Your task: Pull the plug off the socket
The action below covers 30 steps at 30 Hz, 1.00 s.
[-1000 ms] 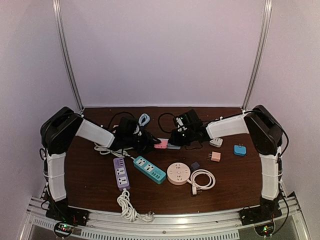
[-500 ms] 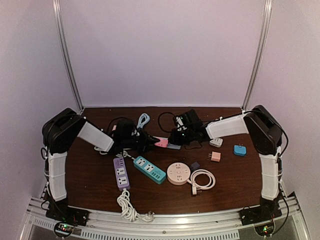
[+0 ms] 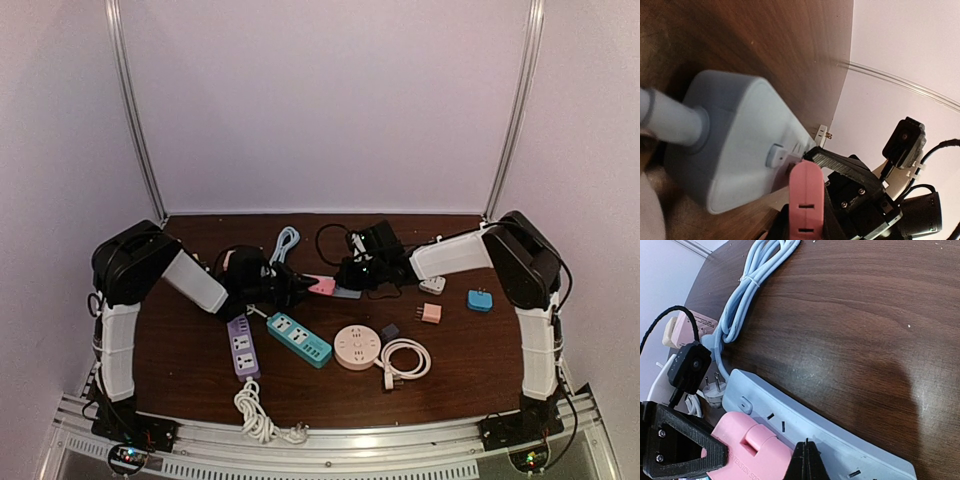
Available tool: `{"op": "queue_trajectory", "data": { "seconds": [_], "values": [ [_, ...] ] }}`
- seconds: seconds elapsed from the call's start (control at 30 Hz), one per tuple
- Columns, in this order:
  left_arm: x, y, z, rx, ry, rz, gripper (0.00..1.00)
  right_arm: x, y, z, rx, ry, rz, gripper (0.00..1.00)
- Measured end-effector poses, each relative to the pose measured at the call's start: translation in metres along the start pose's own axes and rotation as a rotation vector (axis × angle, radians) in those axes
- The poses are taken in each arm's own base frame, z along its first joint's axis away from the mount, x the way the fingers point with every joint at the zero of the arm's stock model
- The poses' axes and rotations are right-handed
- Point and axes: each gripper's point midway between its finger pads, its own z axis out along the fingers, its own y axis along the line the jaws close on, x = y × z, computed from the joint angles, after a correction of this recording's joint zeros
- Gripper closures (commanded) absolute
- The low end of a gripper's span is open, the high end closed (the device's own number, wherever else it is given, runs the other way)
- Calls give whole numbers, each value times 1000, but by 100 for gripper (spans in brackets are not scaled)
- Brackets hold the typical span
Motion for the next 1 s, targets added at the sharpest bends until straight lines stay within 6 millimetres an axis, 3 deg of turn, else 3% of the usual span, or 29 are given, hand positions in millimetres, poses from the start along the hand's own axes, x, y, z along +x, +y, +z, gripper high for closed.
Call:
{"op": "queue_trajectory", "data": {
  "seconds": [0.27, 0.43, 0.57, 0.87, 1.0],
  "values": [
    [-1, -7, -1, 76, -7, 12, 100, -2, -1, 2, -6, -11, 7, 100],
    [7, -53, -8, 260, 6, 100, 100, -2, -1, 3, -11, -17, 18, 100],
    [11, -68, -13, 323, 12, 130, 100, -2, -1, 3, -12, -19, 24, 100],
    [13, -64, -22, 299, 3, 168, 100, -2, 0, 2, -11, -19, 23, 100],
    [12, -74, -35, 274, -13, 228, 100, 0, -1, -4, 9, -5, 24, 100]
  ]
}}
